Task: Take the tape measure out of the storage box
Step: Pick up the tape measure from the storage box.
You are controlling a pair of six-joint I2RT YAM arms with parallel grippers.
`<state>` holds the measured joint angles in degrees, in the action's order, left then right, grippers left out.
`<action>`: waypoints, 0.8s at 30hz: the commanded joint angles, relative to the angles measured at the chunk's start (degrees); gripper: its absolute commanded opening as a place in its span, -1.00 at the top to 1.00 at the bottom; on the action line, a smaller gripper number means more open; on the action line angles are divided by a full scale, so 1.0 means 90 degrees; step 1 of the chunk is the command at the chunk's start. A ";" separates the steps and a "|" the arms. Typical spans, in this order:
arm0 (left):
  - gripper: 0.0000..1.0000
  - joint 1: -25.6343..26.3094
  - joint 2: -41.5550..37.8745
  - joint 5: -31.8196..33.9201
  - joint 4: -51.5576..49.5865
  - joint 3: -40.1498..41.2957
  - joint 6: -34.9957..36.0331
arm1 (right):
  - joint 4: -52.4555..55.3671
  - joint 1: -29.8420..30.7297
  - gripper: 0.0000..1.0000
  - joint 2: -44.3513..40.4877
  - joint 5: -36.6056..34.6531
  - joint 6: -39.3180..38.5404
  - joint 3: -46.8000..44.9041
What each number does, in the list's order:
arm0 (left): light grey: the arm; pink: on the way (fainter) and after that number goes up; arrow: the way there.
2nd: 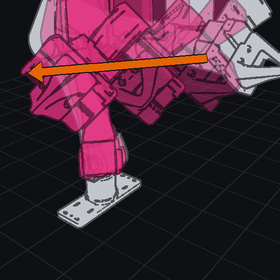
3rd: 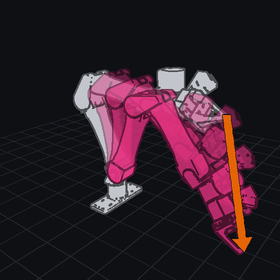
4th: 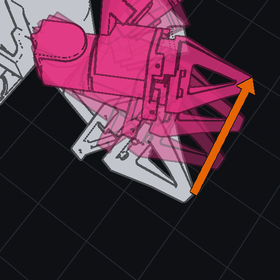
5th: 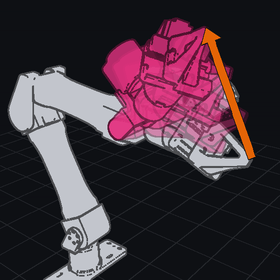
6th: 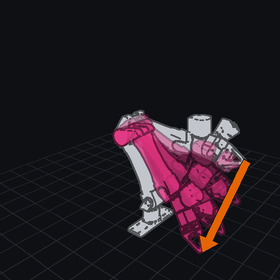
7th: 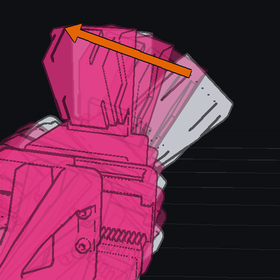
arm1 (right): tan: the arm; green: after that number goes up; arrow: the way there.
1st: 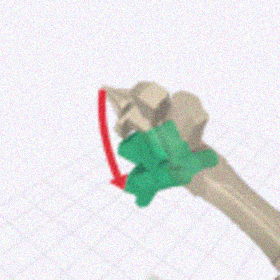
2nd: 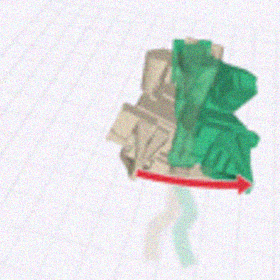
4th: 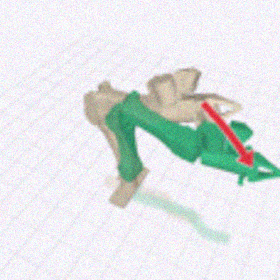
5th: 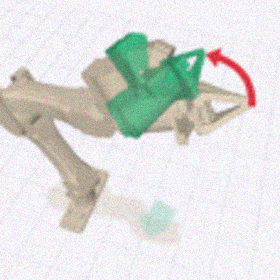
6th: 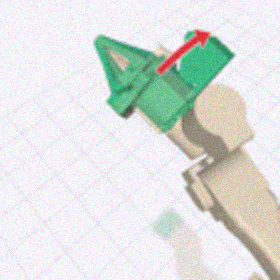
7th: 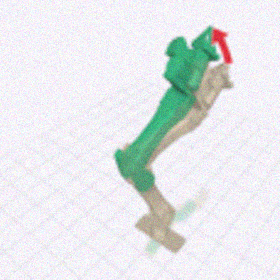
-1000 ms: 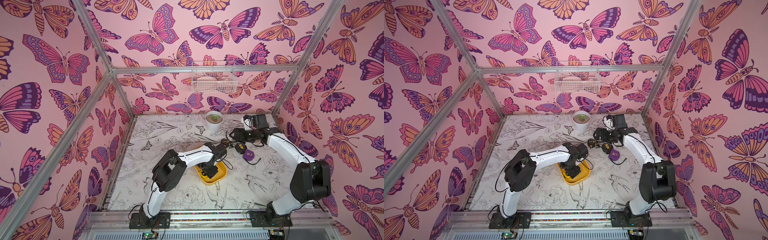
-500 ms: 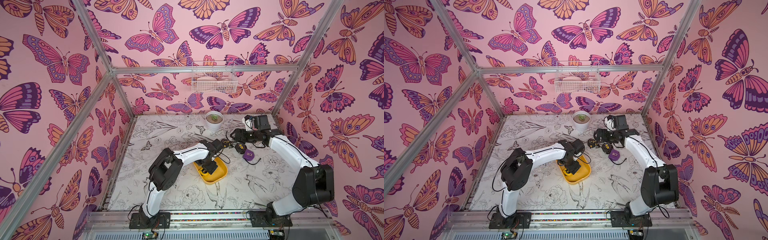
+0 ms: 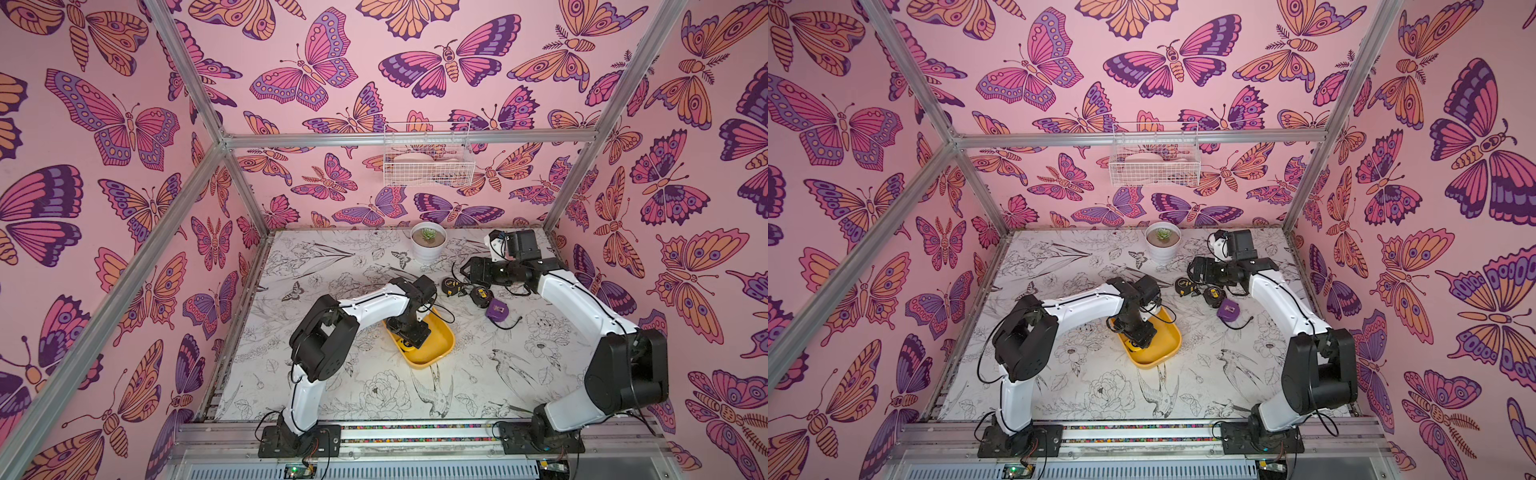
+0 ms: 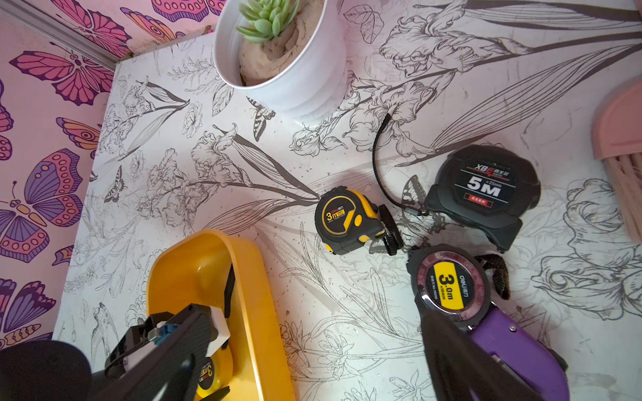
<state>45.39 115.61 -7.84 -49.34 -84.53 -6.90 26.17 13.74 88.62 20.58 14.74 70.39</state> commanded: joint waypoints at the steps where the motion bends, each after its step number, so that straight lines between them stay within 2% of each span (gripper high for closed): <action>1: -0.50 -0.0033 0.0159 -0.0203 -0.0197 0.0091 0.0061 | 0.0070 0.0063 -0.97 -0.0076 -0.0092 -0.0018 0.0127; 13: -0.55 0.0149 0.0385 0.0240 -0.0806 -0.0153 0.0220 | 0.0040 0.0062 -0.97 -0.0012 -0.0060 0.0021 0.0177; 16: -0.43 0.0222 0.0418 0.0376 -0.0857 -0.0197 0.0199 | -0.0015 0.0063 -0.97 -0.0004 -0.0072 0.0050 0.0129; 21: -0.11 0.0250 0.0454 0.0557 -0.0846 -0.0207 0.0122 | -0.0093 0.0057 -0.97 -0.0049 -0.0109 0.0059 0.0051; 24: -0.04 0.0255 0.0354 0.0701 -0.0823 -0.0288 0.0088 | -0.0093 0.0056 -0.97 -0.0081 -0.0119 0.0031 0.0022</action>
<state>47.35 118.19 -3.88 -54.85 -86.24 -5.61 26.04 13.78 88.62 20.56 14.96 70.41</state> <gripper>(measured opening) 0.598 0.987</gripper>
